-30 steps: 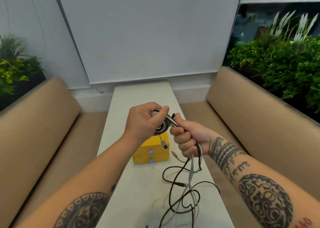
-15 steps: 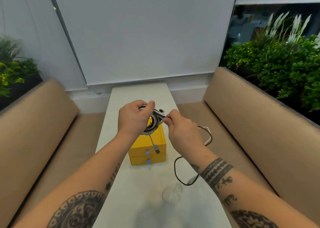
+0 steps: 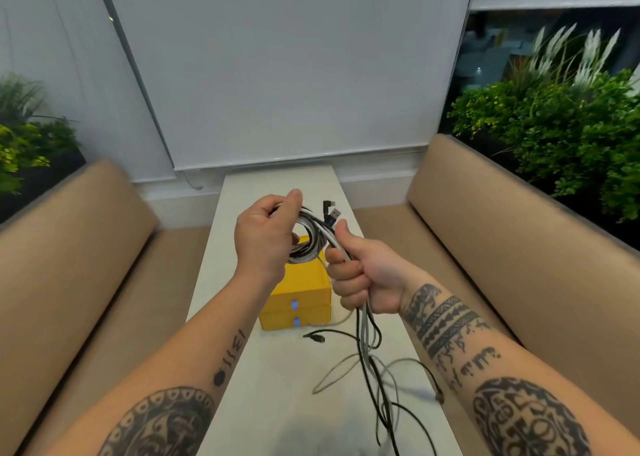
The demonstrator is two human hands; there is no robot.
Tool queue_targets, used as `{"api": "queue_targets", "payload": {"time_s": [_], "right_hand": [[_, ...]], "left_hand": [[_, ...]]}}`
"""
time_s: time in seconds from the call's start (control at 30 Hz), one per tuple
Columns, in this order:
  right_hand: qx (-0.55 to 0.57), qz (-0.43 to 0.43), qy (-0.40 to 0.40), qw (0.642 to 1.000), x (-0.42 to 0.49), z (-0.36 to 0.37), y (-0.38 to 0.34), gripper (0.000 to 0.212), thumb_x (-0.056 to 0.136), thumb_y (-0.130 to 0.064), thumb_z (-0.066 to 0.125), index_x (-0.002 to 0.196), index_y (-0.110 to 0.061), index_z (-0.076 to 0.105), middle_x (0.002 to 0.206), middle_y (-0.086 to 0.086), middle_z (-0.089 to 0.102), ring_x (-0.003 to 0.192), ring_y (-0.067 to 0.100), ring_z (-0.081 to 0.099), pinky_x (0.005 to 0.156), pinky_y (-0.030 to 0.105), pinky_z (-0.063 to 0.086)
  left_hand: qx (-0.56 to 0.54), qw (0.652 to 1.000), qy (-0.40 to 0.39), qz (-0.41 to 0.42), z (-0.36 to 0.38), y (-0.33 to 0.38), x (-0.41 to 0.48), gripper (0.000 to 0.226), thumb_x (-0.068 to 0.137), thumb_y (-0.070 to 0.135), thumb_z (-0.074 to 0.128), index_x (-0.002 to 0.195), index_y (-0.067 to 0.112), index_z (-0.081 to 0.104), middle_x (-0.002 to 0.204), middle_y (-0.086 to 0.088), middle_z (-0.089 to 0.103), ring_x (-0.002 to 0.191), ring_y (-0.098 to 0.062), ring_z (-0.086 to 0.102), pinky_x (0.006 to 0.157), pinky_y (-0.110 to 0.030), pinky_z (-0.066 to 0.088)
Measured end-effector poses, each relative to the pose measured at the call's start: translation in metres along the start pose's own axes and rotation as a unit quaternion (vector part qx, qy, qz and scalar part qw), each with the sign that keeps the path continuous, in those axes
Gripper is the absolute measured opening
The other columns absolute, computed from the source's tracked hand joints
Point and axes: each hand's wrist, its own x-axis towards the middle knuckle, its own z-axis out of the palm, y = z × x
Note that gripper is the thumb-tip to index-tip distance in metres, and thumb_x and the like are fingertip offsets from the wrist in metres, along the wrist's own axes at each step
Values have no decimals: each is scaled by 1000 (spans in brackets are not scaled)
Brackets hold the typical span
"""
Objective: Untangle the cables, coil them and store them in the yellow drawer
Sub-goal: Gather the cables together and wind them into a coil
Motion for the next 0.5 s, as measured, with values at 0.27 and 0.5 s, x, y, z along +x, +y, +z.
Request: {"api": "queue_targets", "payload": {"time_s": [0.27, 0.5], "right_hand": [[-210, -104, 192, 953, 7, 16, 0, 45, 96, -68, 37, 83, -26, 46, 58, -7, 27, 49, 11, 16, 44, 23, 16], [-197, -144, 143, 959, 8, 18, 4, 47, 97, -69, 35, 104, -27, 54, 62, -6, 24, 49, 10, 15, 42, 21, 14]], "left_hand": [[-159, 980, 35, -115, 5, -5, -5, 35, 96, 30, 65, 63, 21, 54, 54, 0, 37, 42, -15, 34, 45, -26, 37], [-202, 969, 54, -128, 15, -6, -17, 28, 100, 33, 56, 77, 19, 53, 58, 1, 45, 52, -14, 43, 52, -28, 38]]}}
